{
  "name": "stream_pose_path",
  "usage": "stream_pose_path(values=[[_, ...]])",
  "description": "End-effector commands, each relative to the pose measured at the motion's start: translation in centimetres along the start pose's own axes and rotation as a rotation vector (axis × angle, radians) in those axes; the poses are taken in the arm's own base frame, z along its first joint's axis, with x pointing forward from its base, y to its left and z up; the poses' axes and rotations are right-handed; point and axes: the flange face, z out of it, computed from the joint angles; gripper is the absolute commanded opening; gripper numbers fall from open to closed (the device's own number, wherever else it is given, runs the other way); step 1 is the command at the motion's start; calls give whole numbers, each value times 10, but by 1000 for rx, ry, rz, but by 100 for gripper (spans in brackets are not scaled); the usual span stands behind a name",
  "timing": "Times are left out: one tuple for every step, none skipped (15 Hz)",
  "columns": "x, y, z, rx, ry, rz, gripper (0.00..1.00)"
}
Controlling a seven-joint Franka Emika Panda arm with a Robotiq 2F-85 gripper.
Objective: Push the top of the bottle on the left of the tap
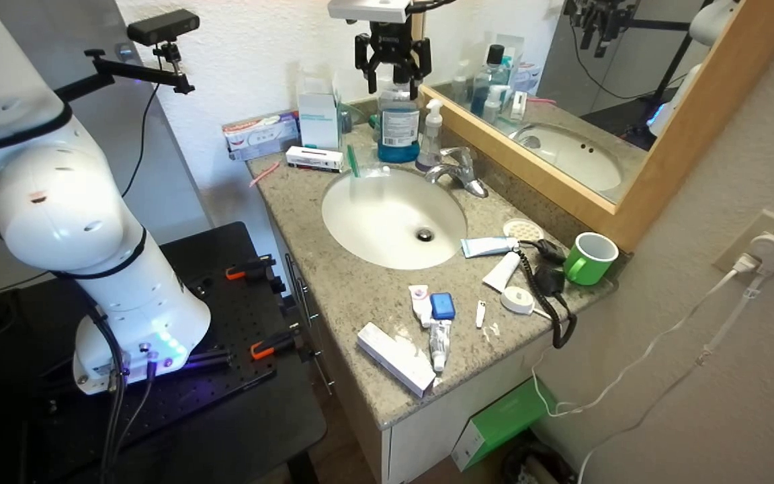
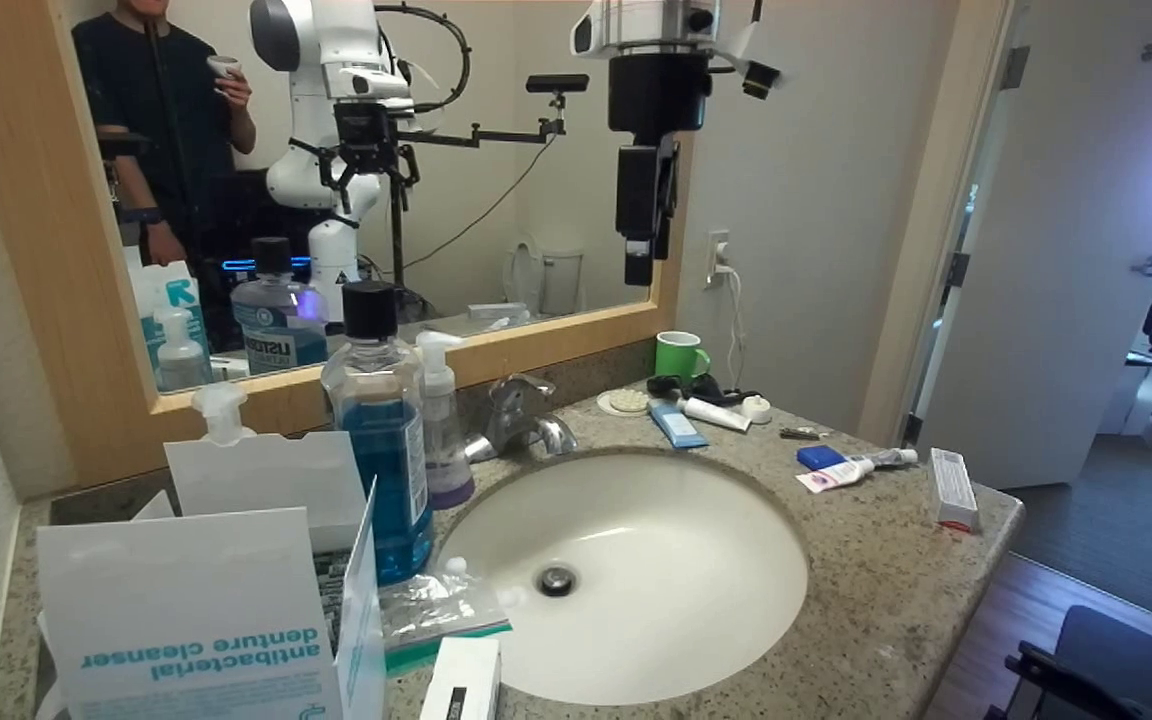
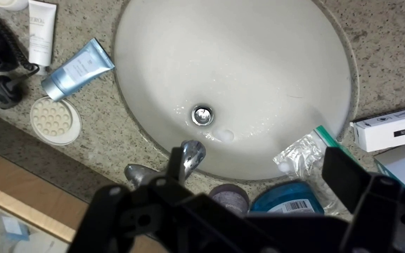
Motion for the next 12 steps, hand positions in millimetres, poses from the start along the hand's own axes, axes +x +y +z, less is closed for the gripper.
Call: stream_pose_path(values=[[0,0,1,1,-3,0,100],[0,0,1,1,-4,0,100],[0,0,1,1,-4,1,100],[-1,1,1,1,-4,2,100],[-1,1,1,1,-4,3,100],[-1,1,2,4,-2,-2,100],[2,-1,2,8,-2,-7,100],[4,-3,2,12,-5,-16,100],[8,-4,3,23,-4,-19,100],[11,-6,4,31,-5,-20,100],[16,-8,4,40,-2,-21,100],[20,-9,5,47,1,-29,100]])
